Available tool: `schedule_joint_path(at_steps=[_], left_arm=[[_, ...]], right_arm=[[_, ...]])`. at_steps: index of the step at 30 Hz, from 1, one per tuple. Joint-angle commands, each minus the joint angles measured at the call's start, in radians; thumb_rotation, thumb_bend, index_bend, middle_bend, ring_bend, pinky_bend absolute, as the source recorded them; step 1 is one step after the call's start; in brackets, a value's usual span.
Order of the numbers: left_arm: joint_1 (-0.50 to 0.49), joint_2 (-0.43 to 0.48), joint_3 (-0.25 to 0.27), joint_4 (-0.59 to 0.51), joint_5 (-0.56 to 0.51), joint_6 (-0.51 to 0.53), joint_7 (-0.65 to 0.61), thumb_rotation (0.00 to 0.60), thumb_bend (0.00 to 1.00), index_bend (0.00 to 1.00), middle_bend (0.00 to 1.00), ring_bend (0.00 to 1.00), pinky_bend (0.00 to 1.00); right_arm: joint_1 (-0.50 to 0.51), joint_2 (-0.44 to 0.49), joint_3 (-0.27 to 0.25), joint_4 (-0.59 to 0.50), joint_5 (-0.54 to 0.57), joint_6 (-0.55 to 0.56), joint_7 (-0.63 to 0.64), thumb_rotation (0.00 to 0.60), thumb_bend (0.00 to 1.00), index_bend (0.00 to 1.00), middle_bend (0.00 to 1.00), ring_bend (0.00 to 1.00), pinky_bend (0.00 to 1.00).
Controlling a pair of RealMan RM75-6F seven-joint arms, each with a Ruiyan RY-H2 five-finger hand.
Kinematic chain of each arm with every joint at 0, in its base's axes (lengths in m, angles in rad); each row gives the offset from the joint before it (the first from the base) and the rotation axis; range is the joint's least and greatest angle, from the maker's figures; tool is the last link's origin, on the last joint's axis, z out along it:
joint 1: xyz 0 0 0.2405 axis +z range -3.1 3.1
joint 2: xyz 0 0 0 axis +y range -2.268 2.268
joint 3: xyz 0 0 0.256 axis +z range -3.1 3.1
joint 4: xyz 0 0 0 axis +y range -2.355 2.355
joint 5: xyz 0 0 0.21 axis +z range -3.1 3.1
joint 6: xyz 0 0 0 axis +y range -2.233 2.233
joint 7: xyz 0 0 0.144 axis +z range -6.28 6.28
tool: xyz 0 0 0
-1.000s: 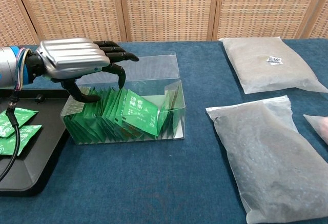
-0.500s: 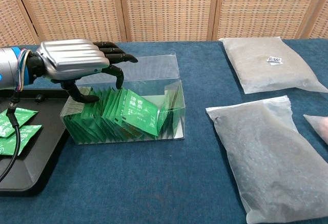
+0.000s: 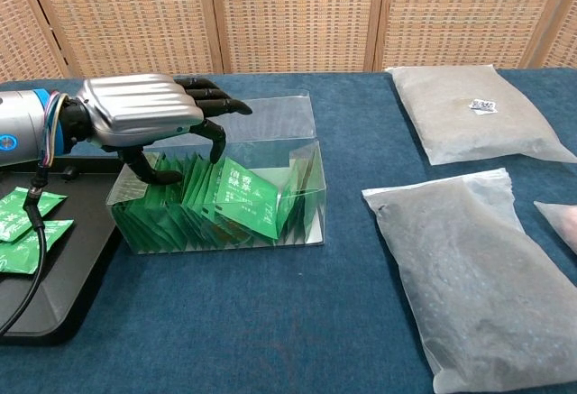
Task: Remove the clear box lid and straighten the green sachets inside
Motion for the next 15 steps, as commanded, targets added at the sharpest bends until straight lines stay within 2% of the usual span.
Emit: schedule_joint_path(at_steps=[1,15], left_arm=[[0.0,-0.004,-0.003,-0.002,-0.006,-0.004,0.007,0.6,0.37,0.38,0.0,0.0,0.0],[-0.007,-0.02,-0.02,-0.013,-0.029,-0.016,0.043,0.6,0.37,0.4,0.0,0.0,0.0]], right_arm=[[0.0,0.001,0.0,0.0,0.0,0.0,0.001,0.6,0.0,0.0,0.0,0.0,0.0],[-0.001,0.004,0.001,-0.001,-0.001,-0.001,0.009,0.6,0.0,0.0,0.0,0.0,0.0]])
